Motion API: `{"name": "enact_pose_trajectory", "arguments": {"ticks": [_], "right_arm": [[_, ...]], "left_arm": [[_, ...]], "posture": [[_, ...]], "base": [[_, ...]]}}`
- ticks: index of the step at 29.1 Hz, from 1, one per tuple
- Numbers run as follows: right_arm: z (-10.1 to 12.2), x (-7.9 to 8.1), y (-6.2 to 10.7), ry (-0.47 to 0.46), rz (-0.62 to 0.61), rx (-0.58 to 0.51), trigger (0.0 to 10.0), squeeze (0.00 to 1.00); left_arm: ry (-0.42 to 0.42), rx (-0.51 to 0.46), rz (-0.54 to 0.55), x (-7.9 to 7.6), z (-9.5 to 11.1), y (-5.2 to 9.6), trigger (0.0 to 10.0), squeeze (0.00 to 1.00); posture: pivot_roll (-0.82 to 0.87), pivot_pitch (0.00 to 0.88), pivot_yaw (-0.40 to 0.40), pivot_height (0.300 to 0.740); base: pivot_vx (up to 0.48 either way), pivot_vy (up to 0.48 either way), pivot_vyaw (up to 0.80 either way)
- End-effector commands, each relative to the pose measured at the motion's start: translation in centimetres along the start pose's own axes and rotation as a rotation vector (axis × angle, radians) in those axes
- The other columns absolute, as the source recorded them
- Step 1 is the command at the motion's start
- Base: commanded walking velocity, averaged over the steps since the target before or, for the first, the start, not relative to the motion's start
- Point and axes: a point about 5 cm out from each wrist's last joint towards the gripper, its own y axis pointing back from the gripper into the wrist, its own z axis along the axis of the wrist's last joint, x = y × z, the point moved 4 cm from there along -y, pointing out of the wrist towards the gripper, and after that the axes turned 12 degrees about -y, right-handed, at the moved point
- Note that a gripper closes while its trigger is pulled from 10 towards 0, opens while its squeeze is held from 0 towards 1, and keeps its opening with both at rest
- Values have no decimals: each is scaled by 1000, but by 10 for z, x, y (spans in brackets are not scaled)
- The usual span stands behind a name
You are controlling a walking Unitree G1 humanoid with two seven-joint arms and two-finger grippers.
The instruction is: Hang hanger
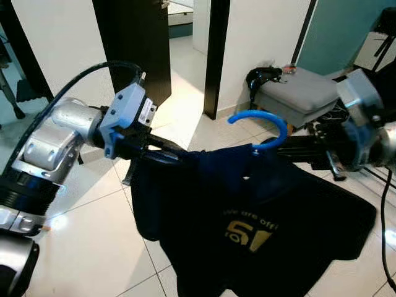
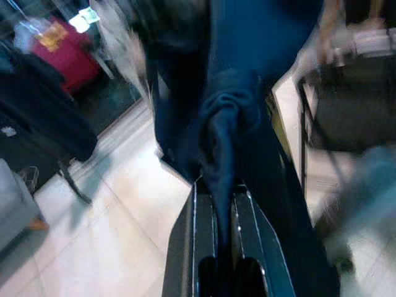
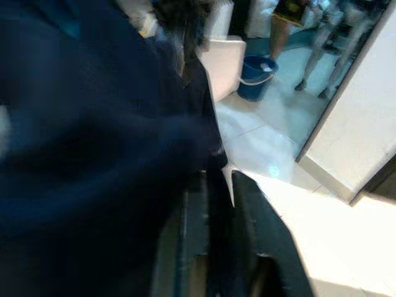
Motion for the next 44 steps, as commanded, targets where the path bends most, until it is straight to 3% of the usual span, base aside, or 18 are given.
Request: {"name": "enact_pose_trajectory", "arguments": {"ticks": [1, 5, 7, 8, 10, 11, 19, 22, 25, 26, 27, 28, 29, 30, 32, 38, 39, 44], "right_arm": [[-28, -8, -8, -61, -69, 84, 10000, 1000], [-48, -17, 2, -100, -143, 182, 10000, 1000], [-65, -33, 26, -160, -259, 262, 10000, 1000], [-65, -33, 26, -160, -259, 262, 10000, 1000], [-68, -44, 46, -201, -341, 280, 10000, 1000], [-62, -49, 58, -204, -381, 258, 10000, 1000], [-26, -58, 97, -152, -480, 127, 10000, 1000], [5, -70, 131, -73, -628, 39, 10000, 1000], [25, -67, 134, -46, -604, -51, 10000, 1000], [35, -56, 125, -26, -507, -77, 10000, 816], [38, -40, 114, -27, -371, -62, 10000, 824], [38, -40, 114, -27, -371, -62, 10000, 824], [34, -23, 104, -13, -236, -11, 10000, 953], [34, -23, 104, -13, -236, -11, 10000, 953], [25, 0, 88, -8, -65, 100, 10000, 1000], [20, 7, 57, 71, 43, 207, 10000, 933], [19, 10, 50, 85, 71, 223, 10000, 0], [19, 22, 26, 93, 178, 218, 10000, 0]], "left_arm": [[44, -105, 64, 0, 9, -4, 10000, 0], [61, -117, 76, -4, 8, -3, 10000, 0], [77, -116, 69, -8, 7, 0, 10000, 0], [77, -116, 69, -8, 7, 0, 10000, 0], [87, -104, 58, -11, 5, 2, 10000, 0], [93, -84, 44, -14, 1, 3, 10000, 0], [115, 9, 1, -27, -16, 5, 10000, 0], [127, 75, -18, -33, -29, 8, 10000, 0], [121, 108, -22, -34, -35, 9, 10000, 0], [121, 117, -24, -34, -37, 9, 10000, 0], [122, 119, -27, -34, -38, 9, 10000, 0], [122, 119, -27, -34, -38, 9, 10000, 0], [122, 117, -32, -34, -38, 8, 10000, 0], [122, 117, -32, -34, -38, 8, 10000, 0], [115, 116, -43, -33, -37, 6, 10000, 0], [91, 104, -67, -30, -33, 0, 10000, 0], [83, 101, -72, -29, -32, -1, 10000, 0], [67, 95, -86, -26, -30, -6, 10000, 0]], "posture": [[2, 48, -7, 740], [-6, 53, -13, 740], [-10, 56, -18, 740], [-10, 56, -18, 740], [-15, 57, -21, 740], [-17, 58, -22, 740], [-24, 64, -24, 740], [-28, 67, -26, 740], [-28, 69, -23, 740], [-30, 71, -20, 740], [-32, 71, -18, 740], [-32, 71, -18, 740], [-33, 71, -18, 740], [-33, 71, -18, 740], [-33, 71, -17, 740], [-33, 67, -12, 740], [-31, 63, -11, 740], [-25, 57, -10, 740]], "base": [[0, 0, 0], [0, 0, 0], [0, 0, 0], [0, 0, 0], [0, 0, 0], [0, 0, 0], [0, 0, 0], [0, 0, 0], [0, 0, 0], [0, 0, 0], [0, 0, 0], [0, 0, 0], [0, 0, 0], [0, 0, 0], [0, 0, 0], [0, 0, 0], [0, 0, 0], [0, 0, 0]]}}
